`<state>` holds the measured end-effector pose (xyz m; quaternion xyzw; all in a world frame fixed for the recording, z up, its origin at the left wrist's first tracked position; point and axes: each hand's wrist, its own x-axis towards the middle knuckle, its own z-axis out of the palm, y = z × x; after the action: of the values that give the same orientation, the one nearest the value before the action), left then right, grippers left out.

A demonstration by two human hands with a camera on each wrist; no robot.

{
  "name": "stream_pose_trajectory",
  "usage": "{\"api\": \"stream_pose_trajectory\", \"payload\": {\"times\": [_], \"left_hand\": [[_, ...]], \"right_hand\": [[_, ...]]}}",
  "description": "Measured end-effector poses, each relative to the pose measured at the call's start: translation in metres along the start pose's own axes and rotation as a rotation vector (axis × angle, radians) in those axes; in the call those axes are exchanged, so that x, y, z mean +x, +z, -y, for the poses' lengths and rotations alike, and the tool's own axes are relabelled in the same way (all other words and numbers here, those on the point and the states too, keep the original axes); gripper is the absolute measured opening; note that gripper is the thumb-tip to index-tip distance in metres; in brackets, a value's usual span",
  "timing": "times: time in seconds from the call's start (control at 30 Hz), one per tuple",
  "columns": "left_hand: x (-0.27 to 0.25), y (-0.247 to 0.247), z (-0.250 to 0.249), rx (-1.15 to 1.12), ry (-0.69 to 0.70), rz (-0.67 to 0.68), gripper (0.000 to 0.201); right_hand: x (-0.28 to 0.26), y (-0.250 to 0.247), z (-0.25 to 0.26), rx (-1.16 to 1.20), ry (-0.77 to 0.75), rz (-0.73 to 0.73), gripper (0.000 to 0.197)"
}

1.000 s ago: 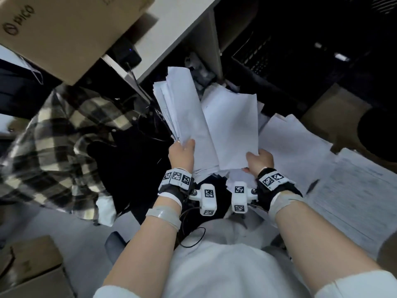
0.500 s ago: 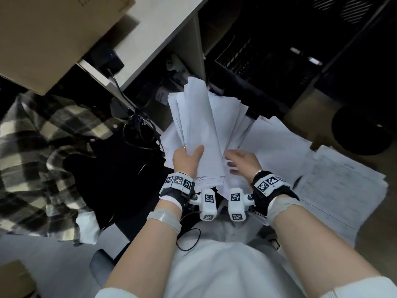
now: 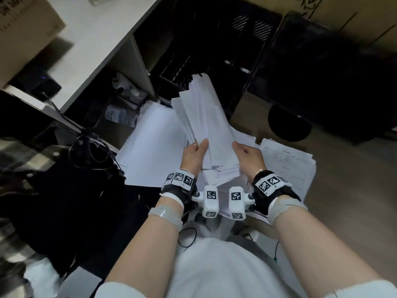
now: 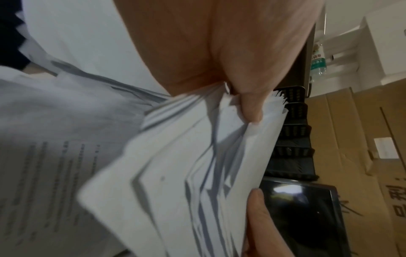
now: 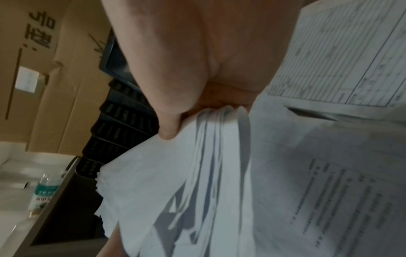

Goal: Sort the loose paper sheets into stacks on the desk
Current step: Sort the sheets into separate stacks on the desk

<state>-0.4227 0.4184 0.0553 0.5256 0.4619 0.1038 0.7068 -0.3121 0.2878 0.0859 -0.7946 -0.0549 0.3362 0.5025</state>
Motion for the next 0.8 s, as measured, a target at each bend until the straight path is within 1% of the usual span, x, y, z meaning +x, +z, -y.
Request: {"api": "stream_pose_trajectory", "payload": {"times": [0.03,0.07,0.1,0.17,0.2,0.27,0.33,0.43,0.5,0.53,0.57,0.6,0.63,0.67,0.7,0.77,0.8], "left_hand": [[0.0,0.005,-0.002,0.02,-0.011,0.019,0.068],[-0.005,0.011,-0.008,0.055,-0.014,0.035,0.07],[-0.011,0.017,-0.016,0.074,-0.003,0.053,0.06],[-0.022,0.029,-0.028,0.125,0.021,0.084,0.022],[-0.027,0.035,-0.031,0.144,0.025,0.097,0.012],[-0.033,0.045,-0.033,0.159,0.002,0.112,0.007],[-0.036,0.054,-0.031,0.181,-0.005,0.114,0.007],[-0.041,0.067,-0.026,0.248,0.046,0.061,0.007],[-0.047,0.074,-0.022,0.247,0.069,0.025,0.007],[-0.05,0.077,-0.02,0.26,0.076,0.01,0.008],[-0.053,0.08,-0.017,0.286,0.079,-0.005,0.01],[-0.056,0.081,-0.014,0.314,0.077,-0.011,0.013],[-0.061,0.083,-0.011,0.321,0.076,-0.015,0.017],[-0.064,0.084,-0.007,0.314,0.071,-0.025,0.021],[-0.068,0.085,-0.003,0.302,0.067,-0.037,0.024],[-0.077,0.085,0.004,0.298,0.043,-0.05,0.022],[-0.081,0.084,0.007,0.314,0.029,-0.06,0.02]], "right_hand": [[-0.001,-0.007,0.0,0.026,0.017,-0.006,0.05],[-0.003,-0.013,0.0,0.051,0.039,-0.013,0.046],[-0.004,-0.019,0.0,0.073,0.065,-0.02,0.041],[-0.006,-0.029,-0.001,0.105,0.095,-0.031,0.033],[-0.009,-0.034,-0.001,0.105,0.103,-0.033,0.03],[-0.012,-0.042,-0.002,0.114,0.099,-0.02,0.026],[-0.014,-0.052,-0.004,0.124,0.084,-0.017,0.024],[-0.014,-0.066,-0.013,0.12,0.113,-0.035,0.026],[-0.013,-0.079,-0.018,0.205,0.185,-0.074,0.032],[-0.012,-0.086,-0.019,0.279,0.237,-0.087,0.04],[-0.012,-0.093,-0.019,0.337,0.279,-0.092,0.055],[-0.011,-0.1,-0.018,0.37,0.322,-0.093,0.076],[-0.009,-0.106,-0.017,0.365,0.346,-0.091,0.094],[-0.008,-0.111,-0.017,0.32,0.333,-0.086,0.099],[-0.009,-0.116,-0.018,0.249,0.263,-0.074,0.088],[-0.01,-0.122,-0.028,0.079,0.127,-0.084,0.048],[-0.012,-0.125,-0.034,0.03,0.094,-0.114,0.034]]}}
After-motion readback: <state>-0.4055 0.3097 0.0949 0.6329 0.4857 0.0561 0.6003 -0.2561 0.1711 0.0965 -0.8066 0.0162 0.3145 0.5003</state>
